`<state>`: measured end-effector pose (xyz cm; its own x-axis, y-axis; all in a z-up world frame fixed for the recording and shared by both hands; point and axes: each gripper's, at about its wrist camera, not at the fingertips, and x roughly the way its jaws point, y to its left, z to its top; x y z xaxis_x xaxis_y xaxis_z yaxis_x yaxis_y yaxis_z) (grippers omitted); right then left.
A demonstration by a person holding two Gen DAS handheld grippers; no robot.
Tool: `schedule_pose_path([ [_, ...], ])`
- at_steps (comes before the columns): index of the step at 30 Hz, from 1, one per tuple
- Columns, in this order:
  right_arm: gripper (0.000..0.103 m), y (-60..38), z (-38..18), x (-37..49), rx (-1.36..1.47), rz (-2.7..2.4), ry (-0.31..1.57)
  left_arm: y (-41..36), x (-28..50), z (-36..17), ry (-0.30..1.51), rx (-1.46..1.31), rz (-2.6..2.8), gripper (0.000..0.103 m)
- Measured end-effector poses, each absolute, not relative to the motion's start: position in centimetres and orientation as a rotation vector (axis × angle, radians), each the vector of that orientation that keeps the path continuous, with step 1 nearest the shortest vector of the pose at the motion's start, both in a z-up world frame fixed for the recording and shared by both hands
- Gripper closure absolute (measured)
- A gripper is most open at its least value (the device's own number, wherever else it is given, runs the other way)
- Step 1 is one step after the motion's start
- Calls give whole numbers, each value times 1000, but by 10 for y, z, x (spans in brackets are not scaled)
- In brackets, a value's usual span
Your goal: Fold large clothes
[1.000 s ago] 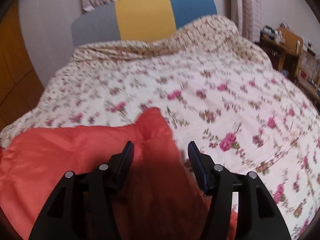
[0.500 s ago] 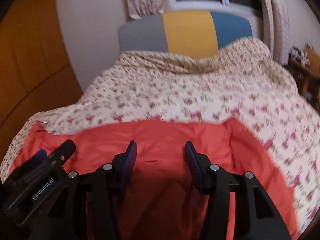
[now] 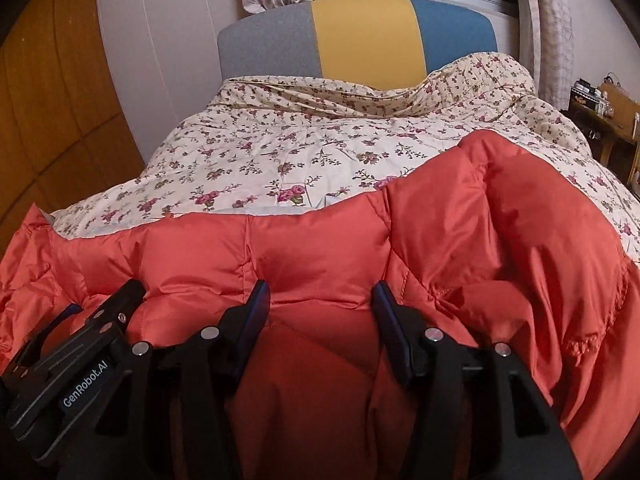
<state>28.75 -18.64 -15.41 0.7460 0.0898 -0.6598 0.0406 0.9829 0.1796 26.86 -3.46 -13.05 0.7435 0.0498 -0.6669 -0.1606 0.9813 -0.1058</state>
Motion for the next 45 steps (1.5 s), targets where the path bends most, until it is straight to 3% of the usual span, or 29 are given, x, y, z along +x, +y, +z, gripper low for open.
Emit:
schedule_pose_path([
  [9, 49, -188, -154, 289, 209, 38, 730, -34, 270, -131, 738, -170, 113, 11],
  [15, 41, -211, -142, 287, 331, 136, 755, -24, 265, -116, 799, -215, 29, 7],
  [24, 41, -278, -107, 278, 281, 30, 712, 55, 266, -71, 778, -266, 137, 6],
  [31, 40, -292, -146, 274, 256, -37, 775, 87, 292, -101, 838, -98, 239, 6],
  [45, 36, -283, -166, 285, 194, -98, 791, 96, 307, -138, 846, -182, 160, 3],
])
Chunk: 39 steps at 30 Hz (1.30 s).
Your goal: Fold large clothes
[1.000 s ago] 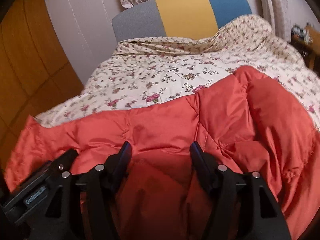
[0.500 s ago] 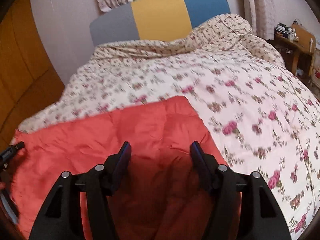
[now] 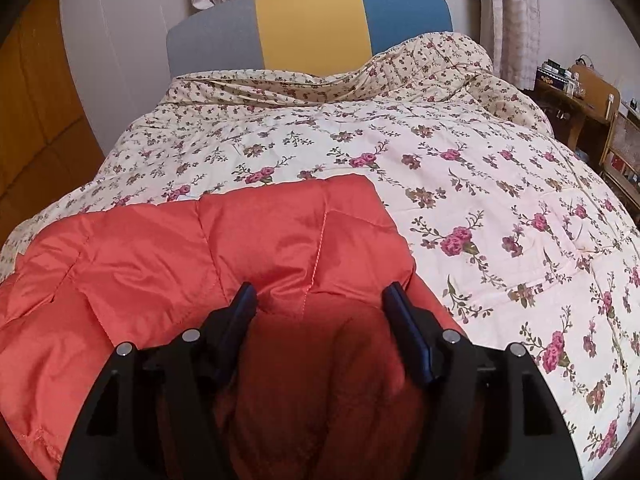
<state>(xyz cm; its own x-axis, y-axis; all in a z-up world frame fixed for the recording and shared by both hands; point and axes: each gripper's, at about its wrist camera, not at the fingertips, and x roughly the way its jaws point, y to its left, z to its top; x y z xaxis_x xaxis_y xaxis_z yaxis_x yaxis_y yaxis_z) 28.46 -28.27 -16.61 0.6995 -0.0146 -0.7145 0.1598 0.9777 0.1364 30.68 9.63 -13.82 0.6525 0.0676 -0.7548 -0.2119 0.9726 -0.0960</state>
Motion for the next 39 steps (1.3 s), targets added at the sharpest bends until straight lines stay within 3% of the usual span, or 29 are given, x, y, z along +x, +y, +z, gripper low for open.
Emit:
schedule_pose_path([
  [7, 35, -281, -165, 284, 187, -100, 789, 104, 269, -120, 763, -252, 129, 3],
  [18, 33, -278, -152, 272, 172, -111, 721, 121, 142, -93, 582, -335, 151, 3],
  [30, 33, -240, -111, 189, 288, 47, 642, 152, 74, -130, 700, -616, 144, 3],
  [37, 72, -187, -103, 139, 292, 238, 627, 140, 73, -130, 706, -631, 84, 3],
  [39, 75, -171, -107, 134, 270, 272, 639, 141, 75, -132, 710, -647, 78, 3],
])
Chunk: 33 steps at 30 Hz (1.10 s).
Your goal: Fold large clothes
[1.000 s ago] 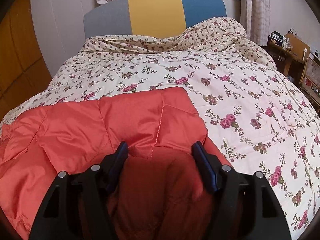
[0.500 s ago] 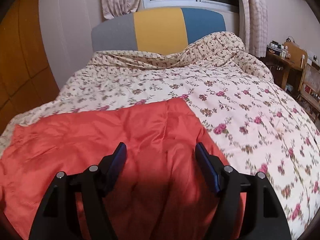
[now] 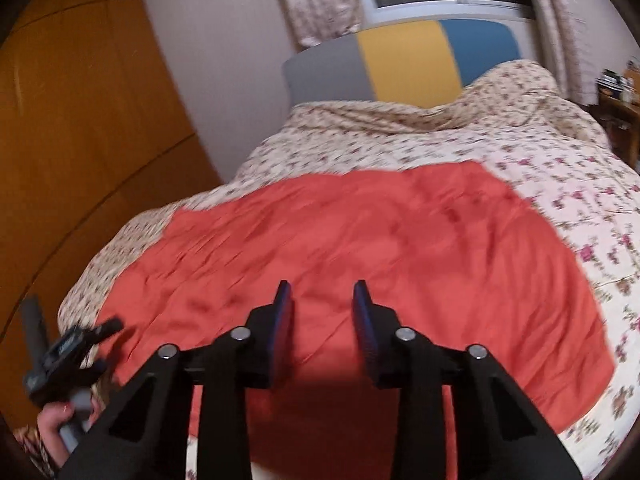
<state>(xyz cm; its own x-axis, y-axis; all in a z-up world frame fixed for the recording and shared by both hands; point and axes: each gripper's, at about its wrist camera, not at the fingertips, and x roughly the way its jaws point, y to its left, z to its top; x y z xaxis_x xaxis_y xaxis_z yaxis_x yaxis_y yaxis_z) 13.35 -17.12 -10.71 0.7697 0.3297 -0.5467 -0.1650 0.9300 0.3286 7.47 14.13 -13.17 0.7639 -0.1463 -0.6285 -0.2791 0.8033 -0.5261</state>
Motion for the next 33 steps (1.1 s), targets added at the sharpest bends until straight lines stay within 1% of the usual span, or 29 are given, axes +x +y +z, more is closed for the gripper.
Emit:
schedule_pose_path([
  [2, 77, -160, -116, 134, 252, 284, 664, 144, 77, -131, 708, -664, 75, 3],
  [6, 79, -151, -144, 144, 246, 262, 745, 150, 83, -131, 708, -693, 74, 3],
  [10, 79, -139, -157, 140, 169, 250, 713, 151, 81, -131, 701, -706, 65, 3],
  [14, 79, -137, -167, 134, 168, 241, 685, 150, 75, -135, 690, -732, 60, 3],
  [19, 79, -141, -169, 128, 211, 232, 686, 145, 73, -140, 688, -754, 23, 3],
  [23, 79, -145, -159, 126, 245, 228, 715, 148, 84, -141, 689, -792, 31, 3],
  [25, 83, -145, -152, 123, 247, 234, 726, 150, 87, -143, 677, -830, 39, 3],
  [27, 84, -143, -146, 118, 251, 246, 723, 149, 89, -144, 664, -839, 37, 3],
  [29, 84, -138, -146, 117, 233, 247, 729, 146, 91, -144, 646, -828, 30, 7],
  [31, 84, -133, -152, 121, 198, 235, 754, 145, 90, -146, 622, -838, 24, 8],
  [33, 84, -128, -160, 125, 167, 236, 764, 145, 91, -147, 612, -848, 35, 17],
])
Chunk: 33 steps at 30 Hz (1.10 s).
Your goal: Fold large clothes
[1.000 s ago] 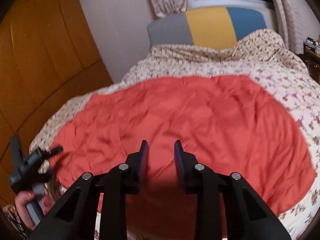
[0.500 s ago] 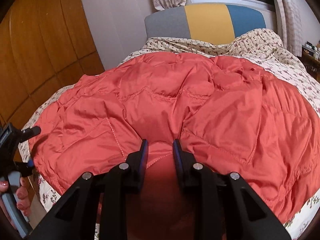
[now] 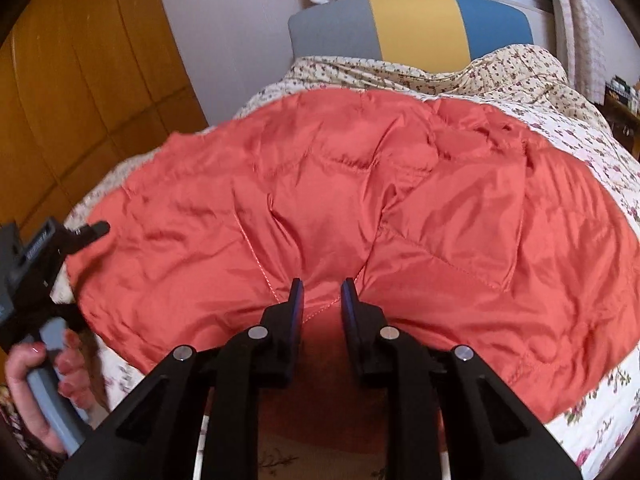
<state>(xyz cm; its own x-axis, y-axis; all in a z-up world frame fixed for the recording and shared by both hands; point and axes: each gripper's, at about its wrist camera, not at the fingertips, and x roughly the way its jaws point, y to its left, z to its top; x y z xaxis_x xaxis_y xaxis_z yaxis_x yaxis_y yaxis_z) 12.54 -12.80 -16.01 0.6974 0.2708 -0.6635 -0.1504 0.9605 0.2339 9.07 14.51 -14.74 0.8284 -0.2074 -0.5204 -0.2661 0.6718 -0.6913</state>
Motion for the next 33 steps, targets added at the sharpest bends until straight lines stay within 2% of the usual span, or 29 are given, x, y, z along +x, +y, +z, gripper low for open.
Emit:
schedule_pose_path([
  [2, 84, -128, -166, 128, 173, 239, 767, 146, 92, -149, 631, -848, 62, 34],
  [4, 84, -129, -169, 129, 192, 235, 769, 150, 93, -150, 647, -866, 86, 44],
  [6, 84, -126, -169, 129, 170, 227, 764, 156, 92, -153, 648, -928, 91, 47],
  [13, 84, -130, -171, 129, 194, 237, 764, 156, 86, -147, 627, -987, 86, 66],
  [23, 84, -139, -172, 131, 216, 259, 761, 146, 82, -121, 575, -893, 61, 80],
  [33, 84, -147, -176, 135, 250, 273, 756, 93, 72, -48, 423, -642, -79, 82],
])
